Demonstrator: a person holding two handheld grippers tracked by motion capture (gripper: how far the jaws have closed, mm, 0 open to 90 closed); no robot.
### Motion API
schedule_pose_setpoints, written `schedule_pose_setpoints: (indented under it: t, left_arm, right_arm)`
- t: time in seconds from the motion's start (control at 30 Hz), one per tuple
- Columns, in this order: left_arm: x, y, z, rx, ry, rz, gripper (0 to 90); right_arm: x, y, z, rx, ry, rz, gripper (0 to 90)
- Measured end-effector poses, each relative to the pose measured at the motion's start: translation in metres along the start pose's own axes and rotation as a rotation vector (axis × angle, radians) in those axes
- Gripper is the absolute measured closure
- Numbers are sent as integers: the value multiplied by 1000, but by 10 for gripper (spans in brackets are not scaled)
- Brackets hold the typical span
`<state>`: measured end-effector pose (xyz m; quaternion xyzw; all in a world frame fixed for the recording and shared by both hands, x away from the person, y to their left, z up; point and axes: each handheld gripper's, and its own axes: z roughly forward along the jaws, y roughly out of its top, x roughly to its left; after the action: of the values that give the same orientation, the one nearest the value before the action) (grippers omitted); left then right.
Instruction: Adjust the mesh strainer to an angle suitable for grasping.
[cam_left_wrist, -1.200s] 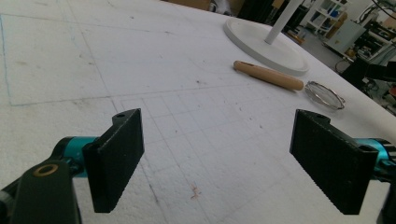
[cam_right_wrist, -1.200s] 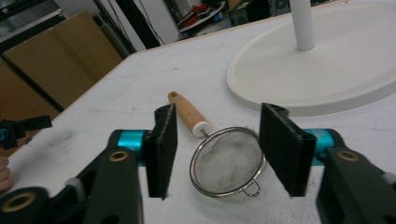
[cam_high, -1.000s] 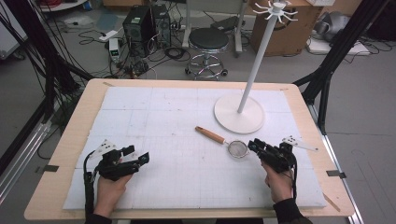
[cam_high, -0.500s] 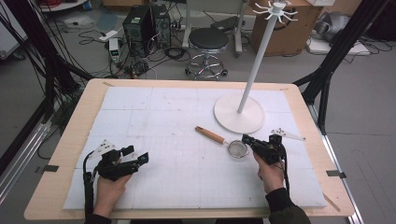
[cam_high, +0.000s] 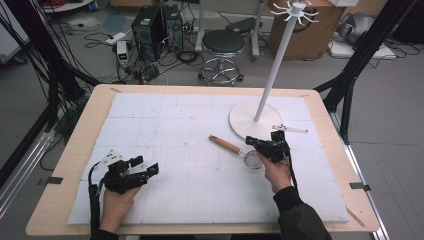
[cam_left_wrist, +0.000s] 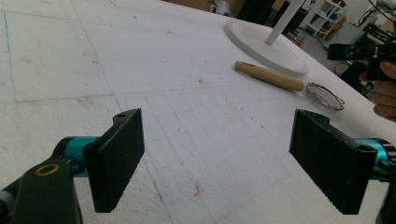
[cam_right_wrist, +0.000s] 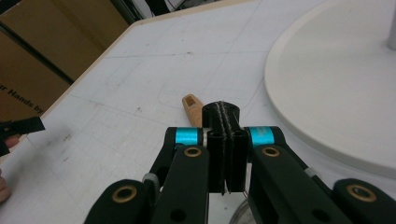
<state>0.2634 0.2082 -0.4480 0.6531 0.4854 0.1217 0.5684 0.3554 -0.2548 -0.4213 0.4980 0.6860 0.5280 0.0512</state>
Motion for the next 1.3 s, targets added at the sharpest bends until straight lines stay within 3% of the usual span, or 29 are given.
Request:
schedule_pose_setpoints:
  t: [0.2, 0.43, 0.9, 1.1, 1.3]
  left_arm:
    - [-1, 0, 0, -1, -3, 0, 186]
    - [-1, 0, 0, -5, -2, 6, 186]
    - [-1, 0, -1, -5, -5, 7, 186]
    - [2, -1, 2, -2, -7, 11, 187]
    - [3, 0, 1, -10, -8, 9, 192]
  right_arm:
    - [3, 5, 18, 42, -18, 18, 896]
    - [-2, 1, 33, 106, -75, 38, 896]
    - [-10, -7, 46, 210, -147, 37, 898]
    - [-13, -10, 47, 243, -140, 55, 898]
    - [-13, -11, 47, 237, -142, 54, 898]
